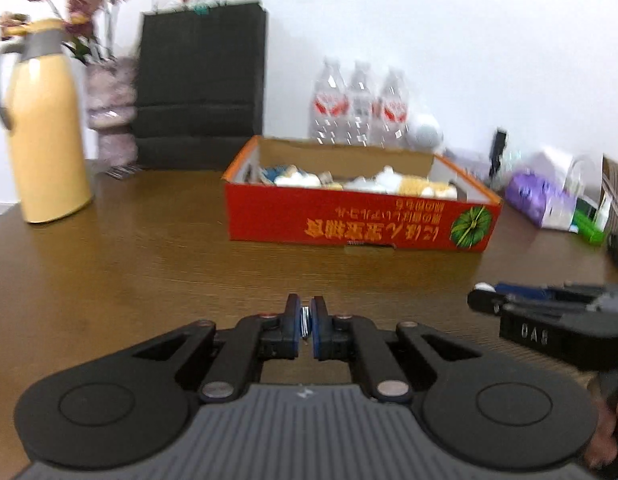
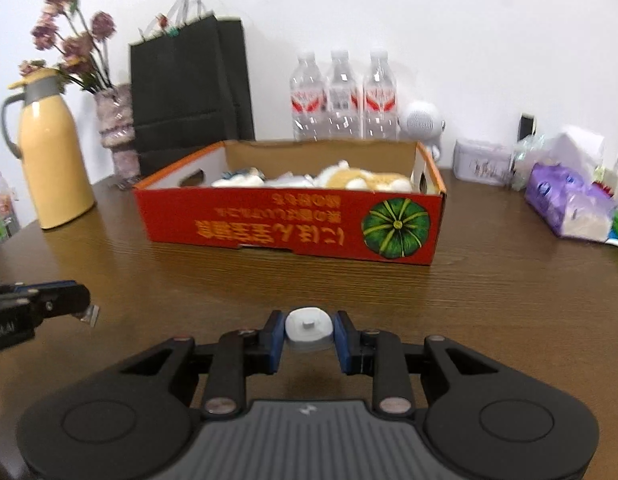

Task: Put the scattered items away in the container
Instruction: 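Carry the white cube and wrapper into the box and open both tools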

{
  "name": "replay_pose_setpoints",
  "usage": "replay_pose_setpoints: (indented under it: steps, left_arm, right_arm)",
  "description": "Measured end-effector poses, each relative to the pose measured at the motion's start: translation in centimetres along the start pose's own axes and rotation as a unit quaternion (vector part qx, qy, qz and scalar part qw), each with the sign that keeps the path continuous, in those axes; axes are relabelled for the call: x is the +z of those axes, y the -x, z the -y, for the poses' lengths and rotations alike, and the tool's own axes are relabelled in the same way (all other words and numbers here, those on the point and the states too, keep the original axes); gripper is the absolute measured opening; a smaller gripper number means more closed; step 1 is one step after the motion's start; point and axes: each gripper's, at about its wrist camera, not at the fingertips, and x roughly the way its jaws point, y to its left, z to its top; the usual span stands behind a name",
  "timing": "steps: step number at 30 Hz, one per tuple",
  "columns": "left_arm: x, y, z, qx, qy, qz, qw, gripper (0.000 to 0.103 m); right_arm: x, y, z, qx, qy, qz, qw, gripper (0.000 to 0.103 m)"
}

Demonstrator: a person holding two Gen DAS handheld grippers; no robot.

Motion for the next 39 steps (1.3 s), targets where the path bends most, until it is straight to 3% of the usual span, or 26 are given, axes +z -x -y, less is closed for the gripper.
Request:
replay_pose_setpoints:
  steps: [4,10,18,23,27,31,35,37,39]
  left_arm:
    - [-2.8,2.7,2.5,0.058,-0.049,0.035,0.9965,0.006]
    - [-6.0,6.0,4.8,0.024,-0.054,0.042,0.9974,0.006]
    - [-5.3,8.2,3.4,0.001,-0.023,0.065,0.9976,0.006]
    - [-2.7,7.1,-1.7,-0.058,0.08,0.036,0.9944,0.006]
    - [-1.6,5.9,-4.3,-0.052,0.115,0.028,0.9917,0.006]
    - [0.5,4.2,-4.8,-0.054,0.104,0.038,0.9924,0.006]
    - [6.3,1.4,-5.0,-0.083,0.066,0.073,0.9916,0.006]
    - [9.6,-1.7,-4.5,-0.101,0.036,0.063,0.9922,0.006]
    - [12.5,-6.0,-3.6,-0.119,0.004,0.023,0.9926,0.007]
  right_arm:
    - [-1.9,4.0,-1.8,0.0,-0.018,0.019,1.0,0.025]
    - [-5.1,9.2,-3.5,-0.029,-0.007,0.037,0.999,0.025]
    - [-5.9,11.9,-3.2,-0.045,-0.021,0.048,0.998,0.025]
    - [-5.1,11.4,-3.1,-0.045,-0.022,0.048,0.998,0.025]
    - [-4.8,10.7,-2.7,-0.047,-0.024,0.041,0.998,0.025]
    - [-3.4,9.2,-1.7,-0.039,-0.033,0.03,0.998,0.025]
    - [1.7,6.9,0.2,-0.036,-0.015,0.046,0.998,0.025]
    - [5.1,4.8,1.3,-0.034,-0.007,0.046,0.998,0.025]
    - [9.1,1.8,2.7,-0.021,-0.003,0.033,0.999,0.025]
